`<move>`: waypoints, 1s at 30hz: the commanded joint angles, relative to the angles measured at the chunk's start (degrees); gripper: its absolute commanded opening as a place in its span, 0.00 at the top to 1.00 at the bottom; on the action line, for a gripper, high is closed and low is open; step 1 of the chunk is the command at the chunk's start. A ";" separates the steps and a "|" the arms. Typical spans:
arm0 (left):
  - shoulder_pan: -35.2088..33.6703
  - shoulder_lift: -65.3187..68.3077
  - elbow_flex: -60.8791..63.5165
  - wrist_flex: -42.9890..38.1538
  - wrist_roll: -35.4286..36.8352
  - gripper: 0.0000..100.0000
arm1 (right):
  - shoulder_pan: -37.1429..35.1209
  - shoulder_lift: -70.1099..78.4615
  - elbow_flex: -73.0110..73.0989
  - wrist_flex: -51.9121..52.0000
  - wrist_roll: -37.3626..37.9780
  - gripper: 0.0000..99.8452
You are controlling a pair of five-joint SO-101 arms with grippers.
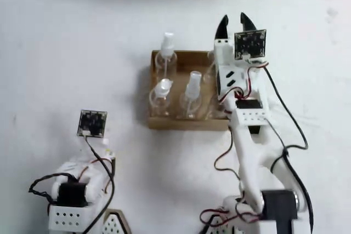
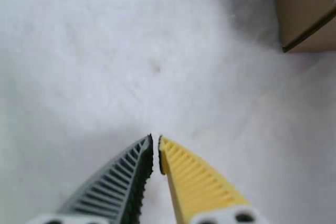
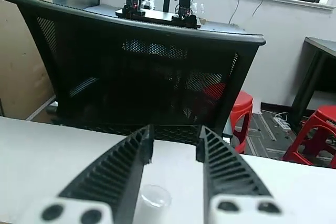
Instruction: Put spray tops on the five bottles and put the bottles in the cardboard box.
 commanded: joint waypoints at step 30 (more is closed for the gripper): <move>0.57 -0.04 -0.09 -0.18 -0.62 0.98 | 21.58 -56.31 25.76 36.53 -0.35 0.89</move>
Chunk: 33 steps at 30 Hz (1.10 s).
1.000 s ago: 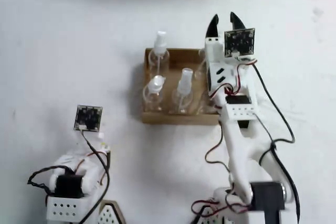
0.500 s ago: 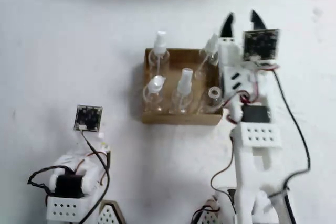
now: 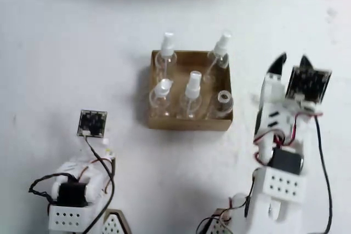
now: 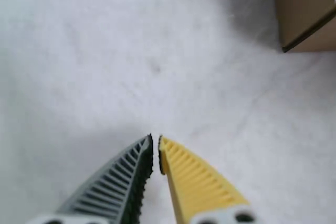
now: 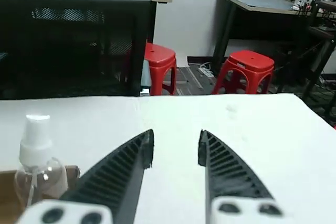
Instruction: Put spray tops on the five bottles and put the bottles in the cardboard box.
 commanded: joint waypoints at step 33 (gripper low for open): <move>0.57 -0.04 -0.09 -0.18 -0.62 0.98 | 15.08 -37.93 33.23 23.87 0.18 0.88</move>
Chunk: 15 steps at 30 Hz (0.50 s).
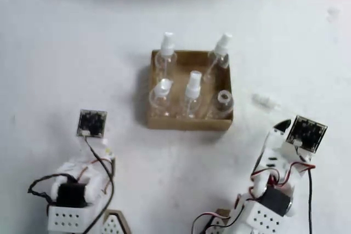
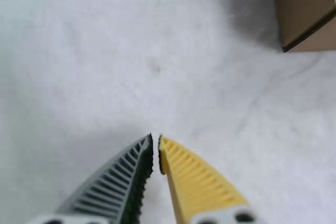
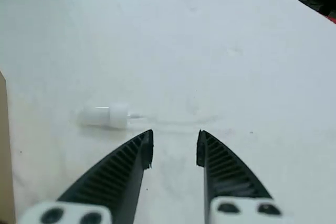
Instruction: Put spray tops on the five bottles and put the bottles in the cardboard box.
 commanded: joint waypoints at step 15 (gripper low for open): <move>0.57 -0.04 -0.09 -0.18 -0.62 0.98 | 0.75 -0.22 0.44 1.27 0.00 0.88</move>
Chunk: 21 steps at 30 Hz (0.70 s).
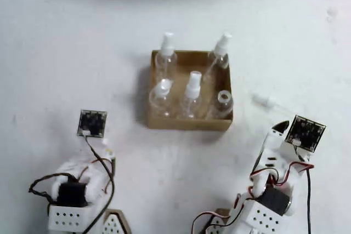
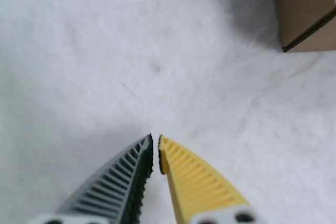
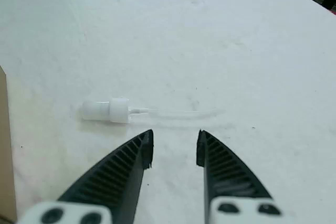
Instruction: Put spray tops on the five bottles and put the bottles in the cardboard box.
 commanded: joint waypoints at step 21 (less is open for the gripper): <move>0.57 -0.04 -0.09 -0.18 -0.62 0.98 | -5.23 0.04 -9.41 3.56 15.12 0.88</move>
